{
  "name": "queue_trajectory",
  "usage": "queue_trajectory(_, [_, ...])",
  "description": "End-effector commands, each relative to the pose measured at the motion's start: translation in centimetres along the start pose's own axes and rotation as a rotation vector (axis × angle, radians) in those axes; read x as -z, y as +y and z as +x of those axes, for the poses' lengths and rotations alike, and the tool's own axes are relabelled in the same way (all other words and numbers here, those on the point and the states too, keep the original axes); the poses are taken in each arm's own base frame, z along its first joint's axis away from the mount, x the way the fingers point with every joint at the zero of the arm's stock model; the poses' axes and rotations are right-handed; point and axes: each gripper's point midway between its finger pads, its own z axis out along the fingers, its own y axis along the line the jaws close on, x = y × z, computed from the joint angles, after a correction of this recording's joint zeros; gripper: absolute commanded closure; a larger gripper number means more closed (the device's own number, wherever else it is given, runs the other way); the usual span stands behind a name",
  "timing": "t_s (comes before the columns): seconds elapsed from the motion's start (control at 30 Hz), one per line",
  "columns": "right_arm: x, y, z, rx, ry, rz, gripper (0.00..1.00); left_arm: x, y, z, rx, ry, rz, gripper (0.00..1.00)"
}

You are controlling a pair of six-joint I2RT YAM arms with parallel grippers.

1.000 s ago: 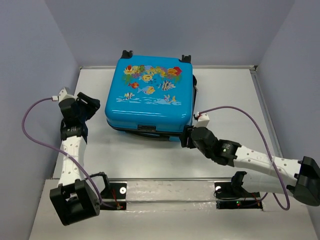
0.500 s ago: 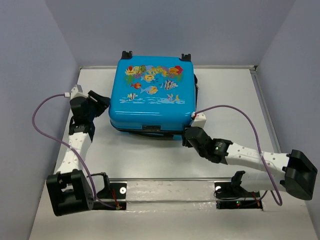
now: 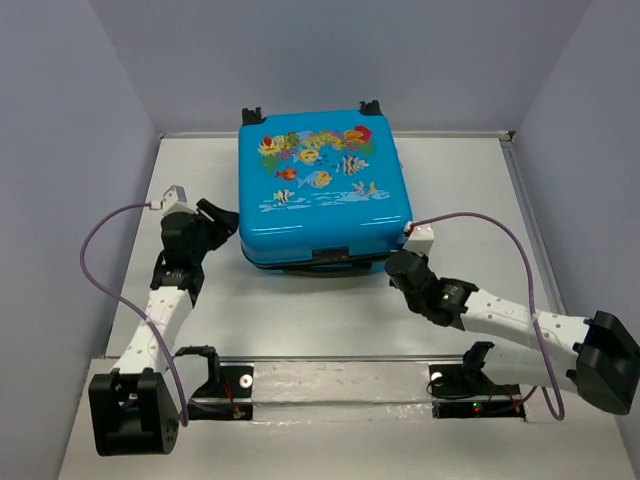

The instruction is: Pack the luggage

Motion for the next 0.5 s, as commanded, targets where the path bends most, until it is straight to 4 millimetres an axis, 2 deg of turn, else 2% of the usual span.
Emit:
queue_trajectory(0.0, [0.2, 0.1, -2.2, -0.059, -0.078, -0.012, 0.93, 1.5, -3.1, 4.0, -0.011, 0.123, 0.140, 0.37])
queue_trajectory(0.07, [0.3, 0.1, -1.8, -0.059, -0.065, -0.020, 0.93, 1.7, -3.4, 4.7, -0.002, 0.128, 0.152, 0.37])
queue_trajectory(0.13, [0.5, 1.1, -1.3, -0.070, -0.038, -0.079, 0.93, 1.9, -4.2, 4.8, -0.002, 0.117, 0.177, 0.37])
queue_trajectory(0.2, [0.9, 3.9, -0.7, -0.075, -0.002, -0.233, 0.93, 2.0, -5.5, 5.1, 0.005, 0.120, 0.212, 0.36])
queue_trajectory(0.23, [1.3, 5.3, 0.3, -0.060, 0.028, -0.291, 0.93, 2.0, -6.1, 5.1, 0.008, 0.117, 0.224, 0.36])
queue_trajectory(0.3, [2.8, 9.2, 0.7, -0.058, 0.052, -0.450, 0.93, 2.4, -8.1, 5.5, 0.009, 0.123, 0.266, 0.36])
queue_trajectory(0.37, [3.9, 12.6, 1.3, -0.004, 0.079, -0.522, 0.93, 2.7, -9.6, 5.1, 0.009, 0.111, 0.293, 0.36])
queue_trajectory(0.4, [5.8, 15.1, 2.2, 0.047, 0.101, -0.605, 0.93, 2.9, -10.3, 5.4, 0.011, 0.116, 0.307, 0.36])
queue_trajectory(0.47, [7.6, 18.2, 2.8, 0.083, 0.123, -0.684, 0.93, 3.2, -11.0, 5.3, 0.016, 0.115, 0.325, 0.36])
